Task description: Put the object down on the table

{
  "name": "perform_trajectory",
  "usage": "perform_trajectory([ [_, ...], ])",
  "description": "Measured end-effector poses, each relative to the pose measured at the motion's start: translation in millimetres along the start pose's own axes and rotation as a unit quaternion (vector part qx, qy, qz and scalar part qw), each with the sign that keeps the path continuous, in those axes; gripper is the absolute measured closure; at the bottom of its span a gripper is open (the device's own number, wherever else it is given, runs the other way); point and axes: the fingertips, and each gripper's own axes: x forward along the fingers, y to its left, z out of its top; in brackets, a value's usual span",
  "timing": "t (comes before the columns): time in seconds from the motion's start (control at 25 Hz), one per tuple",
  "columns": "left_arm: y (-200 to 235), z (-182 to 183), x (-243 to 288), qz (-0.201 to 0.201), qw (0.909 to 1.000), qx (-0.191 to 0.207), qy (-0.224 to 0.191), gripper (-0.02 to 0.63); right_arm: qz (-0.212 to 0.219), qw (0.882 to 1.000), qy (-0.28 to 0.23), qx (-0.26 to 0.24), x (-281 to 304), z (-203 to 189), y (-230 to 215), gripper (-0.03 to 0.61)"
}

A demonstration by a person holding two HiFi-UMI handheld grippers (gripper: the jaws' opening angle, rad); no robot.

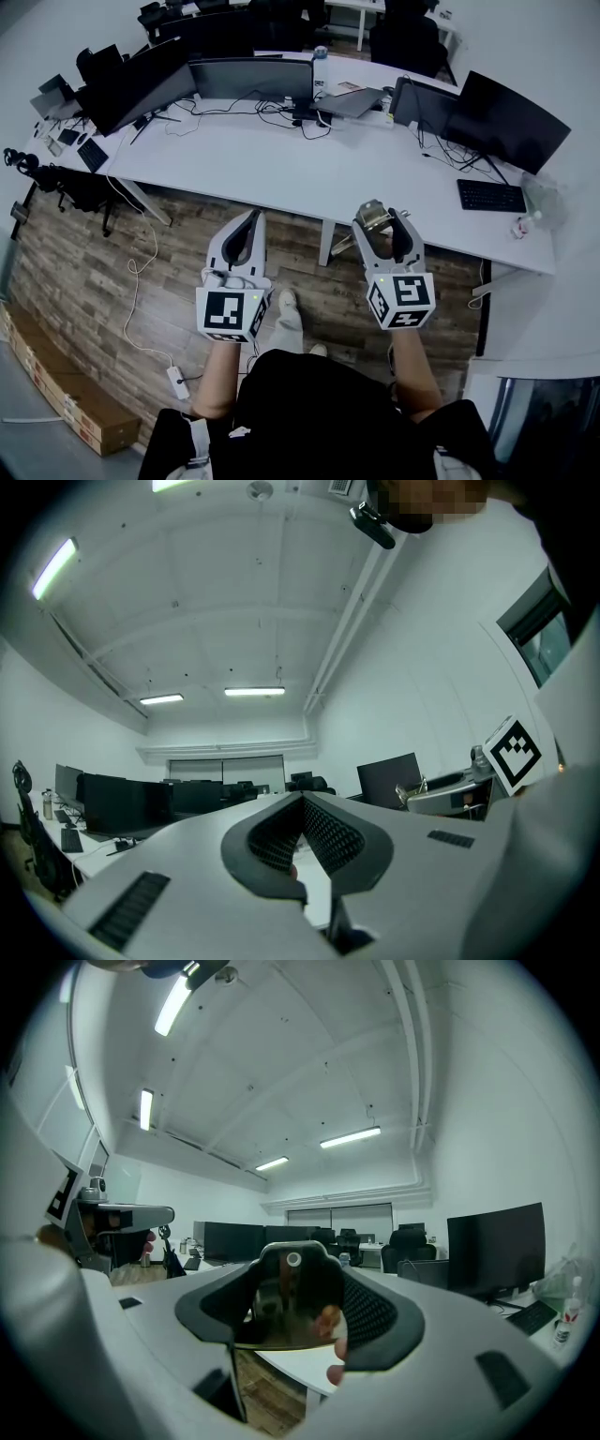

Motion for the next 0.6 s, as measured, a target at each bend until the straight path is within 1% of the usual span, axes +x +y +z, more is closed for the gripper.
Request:
perform_trajectory([
  [0.32, 14.8, -4.9, 31.9, -0.002, 1.0000, 0.001, -0.002, 0.601, -0.002, 1.000, 0.001, -0.006, 35.0, 1.1, -5.9, 0.285],
  [0.48, 24.5, -15.1, 52.3, -0.002, 0.9999, 0.013, 0.011, 0.601, -0.003, 1.000, 0.005, -0.008, 59.3, -2.1, -10.4, 0.285],
  [0.6, 35.5, -19.2, 70.9, -0.002, 0.9999, 0.014, 0.010, 0.601, -0.005, 1.000, 0.007, -0.011, 78.2, -2.8, -14.6, 0.285],
])
